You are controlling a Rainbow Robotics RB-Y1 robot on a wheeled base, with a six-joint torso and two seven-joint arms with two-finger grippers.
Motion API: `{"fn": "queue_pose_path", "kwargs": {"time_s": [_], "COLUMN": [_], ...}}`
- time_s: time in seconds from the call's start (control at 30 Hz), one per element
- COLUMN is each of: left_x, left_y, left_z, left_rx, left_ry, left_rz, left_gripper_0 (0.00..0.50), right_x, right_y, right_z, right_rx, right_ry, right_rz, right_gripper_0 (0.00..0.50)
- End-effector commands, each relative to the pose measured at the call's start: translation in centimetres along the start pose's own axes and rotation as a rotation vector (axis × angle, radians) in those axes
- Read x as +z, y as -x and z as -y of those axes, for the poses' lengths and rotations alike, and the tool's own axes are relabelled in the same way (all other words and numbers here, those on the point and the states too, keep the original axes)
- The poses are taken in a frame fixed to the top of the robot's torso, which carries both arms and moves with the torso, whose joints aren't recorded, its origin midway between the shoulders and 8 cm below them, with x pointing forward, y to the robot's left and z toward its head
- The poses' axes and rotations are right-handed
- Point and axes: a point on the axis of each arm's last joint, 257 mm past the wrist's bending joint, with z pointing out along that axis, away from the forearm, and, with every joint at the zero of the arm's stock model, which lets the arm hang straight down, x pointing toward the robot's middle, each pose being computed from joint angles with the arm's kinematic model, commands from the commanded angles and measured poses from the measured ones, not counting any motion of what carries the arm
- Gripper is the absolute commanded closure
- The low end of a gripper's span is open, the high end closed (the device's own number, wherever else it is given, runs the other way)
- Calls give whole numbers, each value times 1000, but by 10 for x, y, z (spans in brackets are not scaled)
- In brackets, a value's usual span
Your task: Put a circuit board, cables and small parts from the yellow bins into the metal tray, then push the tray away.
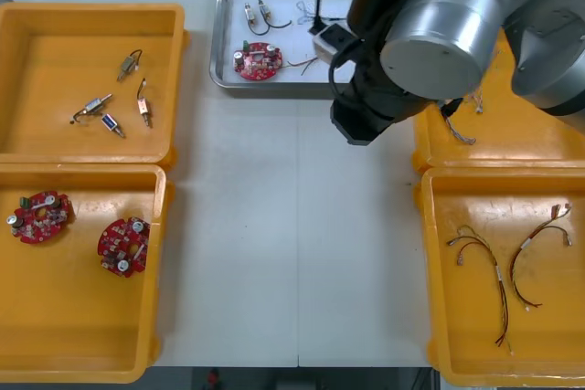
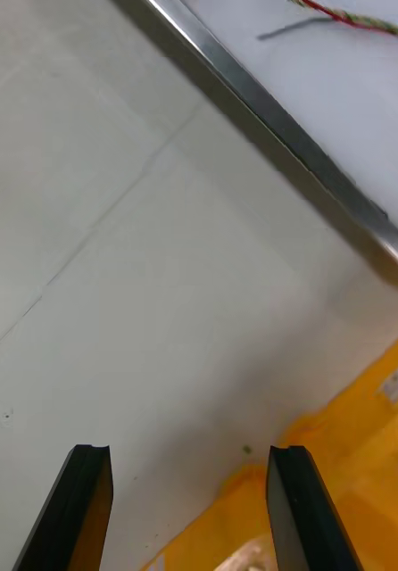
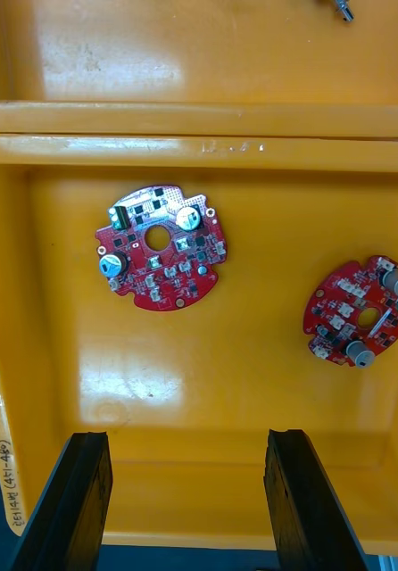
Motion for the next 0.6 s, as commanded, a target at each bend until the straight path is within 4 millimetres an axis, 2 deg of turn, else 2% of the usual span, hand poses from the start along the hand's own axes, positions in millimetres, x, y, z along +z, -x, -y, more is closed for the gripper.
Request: {"fn": "queue_pose_path", "kwargs": {"time_s": [0.03,0.07,0.13,0.23,0.27,0.3,0.33,0.37,0.6], "left_x": [-13,-13,-13,-13,-13,-13,-13,-13,-13], "left_y": [6,6,6,6,6,6,6,6,6], "left_z": [-12,-12,-12,-12,-12,-12,-12,-12,-12], "left_rx": [-41,-41,-41,-41,-41,-41,-41,-41,-41], "left_ry": [41,41,41,41,41,41,41,41,41], "left_rz": [25,25,25,25,25,25,25,25,25], "left_gripper_0": [0,0,0,0,0,0,0,0,0], "right_x": [-20,-20,-25,-28,-28,-29,-31,-33,-40], "right_y": [-29,-29,-49,-66,-66,-79,-80,-92,-130], "right_z": [31,31,42,53,53,60,62,72,103], "right_rx": [145,145,263,350,350,390,394,422,556], "right_ry": [-15,-15,-4,1,1,-1,-2,-14,-21], "right_rz": [-19,-19,-39,-51,-51,-65,-62,-70,-82], "right_gripper_0": [0,0,0,0,0,0,0,0,0]}}
